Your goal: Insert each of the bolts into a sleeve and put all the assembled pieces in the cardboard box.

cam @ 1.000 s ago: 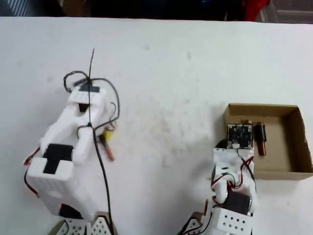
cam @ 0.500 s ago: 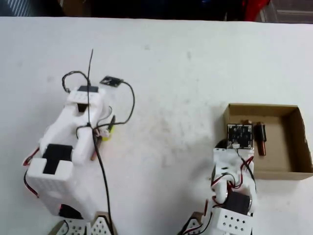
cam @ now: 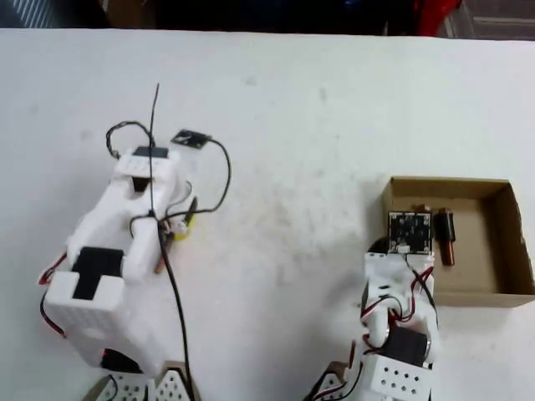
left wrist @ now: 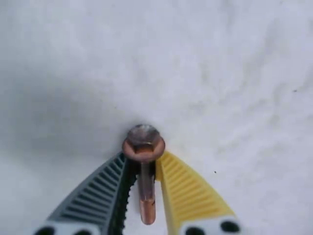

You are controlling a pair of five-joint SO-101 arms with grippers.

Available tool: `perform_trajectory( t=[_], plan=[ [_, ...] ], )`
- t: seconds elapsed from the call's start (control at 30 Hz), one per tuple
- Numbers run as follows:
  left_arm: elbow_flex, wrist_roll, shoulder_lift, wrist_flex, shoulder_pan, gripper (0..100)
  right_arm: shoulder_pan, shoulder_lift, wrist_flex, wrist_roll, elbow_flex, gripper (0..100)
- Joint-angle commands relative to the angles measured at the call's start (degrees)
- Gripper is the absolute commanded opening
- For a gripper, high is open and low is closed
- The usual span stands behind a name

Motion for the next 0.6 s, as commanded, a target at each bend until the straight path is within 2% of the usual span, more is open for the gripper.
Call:
perform_trajectory(
  t=[0.0, 0.4, 0.57],
  plan=[
    [1.8, 2.1, -7.6, 0.3, 0.2, 2, -1.2, -0.7, -1.6, 0.2, -0.3, 2.1],
    [12.3, 2.0, -29.1, 0.2, -0.1, 2, -15.1, -0.7, -1.6, 0.4, -0.6, 2.1],
    [15.8, 2.0, -36.8, 0.2, -0.2, 2, -24.4, -0.7, -1.7, 5.1, -0.8, 1.7]
  ],
)
